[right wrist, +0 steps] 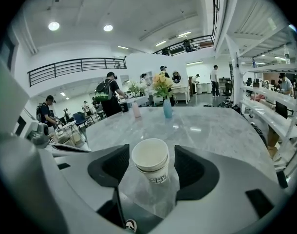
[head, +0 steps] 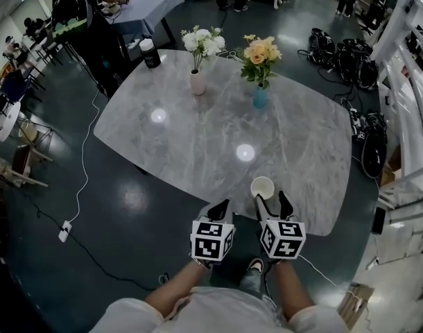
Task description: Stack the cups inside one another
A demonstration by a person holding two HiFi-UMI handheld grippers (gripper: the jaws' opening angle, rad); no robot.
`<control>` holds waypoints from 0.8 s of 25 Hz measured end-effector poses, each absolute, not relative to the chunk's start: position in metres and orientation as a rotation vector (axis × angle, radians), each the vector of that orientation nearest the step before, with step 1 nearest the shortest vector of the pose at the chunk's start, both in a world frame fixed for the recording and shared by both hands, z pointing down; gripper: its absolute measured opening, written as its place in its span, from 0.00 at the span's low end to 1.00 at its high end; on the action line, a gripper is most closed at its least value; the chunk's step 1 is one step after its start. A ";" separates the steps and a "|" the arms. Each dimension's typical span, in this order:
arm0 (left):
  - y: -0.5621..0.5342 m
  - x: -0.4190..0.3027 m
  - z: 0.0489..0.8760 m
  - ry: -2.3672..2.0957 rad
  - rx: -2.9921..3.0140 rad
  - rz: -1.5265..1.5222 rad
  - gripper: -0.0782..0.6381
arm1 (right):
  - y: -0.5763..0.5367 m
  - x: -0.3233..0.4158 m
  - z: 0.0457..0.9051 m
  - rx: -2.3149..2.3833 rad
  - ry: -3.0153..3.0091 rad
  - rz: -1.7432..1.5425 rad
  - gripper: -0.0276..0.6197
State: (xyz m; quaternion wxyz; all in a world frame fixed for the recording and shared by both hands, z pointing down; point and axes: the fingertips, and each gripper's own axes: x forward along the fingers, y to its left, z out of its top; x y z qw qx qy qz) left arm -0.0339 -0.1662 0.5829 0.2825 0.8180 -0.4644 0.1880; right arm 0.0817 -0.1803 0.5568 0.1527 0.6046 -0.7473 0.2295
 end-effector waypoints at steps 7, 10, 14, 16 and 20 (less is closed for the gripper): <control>-0.161 -0.034 0.574 -1.254 2.206 0.487 0.10 | -0.172 0.093 0.540 1.819 -2.163 0.640 0.42; -0.159 -0.035 0.566 -1.266 2.214 0.471 0.10 | -0.168 0.102 0.532 1.854 -2.166 0.628 0.39; -0.158 -0.036 0.554 -1.291 2.226 0.448 0.10 | -0.162 0.118 0.520 1.913 -2.154 0.605 0.27; -0.158 -0.035 0.549 -1.302 2.231 0.439 0.10 | -0.159 0.127 0.515 1.946 -2.149 0.609 0.23; -0.155 -0.029 0.540 -1.322 2.249 0.426 0.10 | -0.151 0.145 0.509 1.995 -2.138 0.623 0.15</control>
